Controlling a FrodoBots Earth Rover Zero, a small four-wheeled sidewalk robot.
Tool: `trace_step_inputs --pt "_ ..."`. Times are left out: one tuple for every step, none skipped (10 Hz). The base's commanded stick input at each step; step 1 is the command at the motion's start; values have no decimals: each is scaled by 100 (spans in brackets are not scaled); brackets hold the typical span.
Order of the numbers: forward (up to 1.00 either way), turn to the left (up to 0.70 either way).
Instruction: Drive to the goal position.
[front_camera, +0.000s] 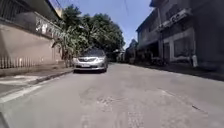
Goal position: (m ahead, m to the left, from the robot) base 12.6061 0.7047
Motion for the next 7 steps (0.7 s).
trace_step_inputs --pt "85 0" --pt "85 0" --pt "97 0" --pt "100 -7" --pt "100 -16" --pt "100 -25" --pt "100 -15"
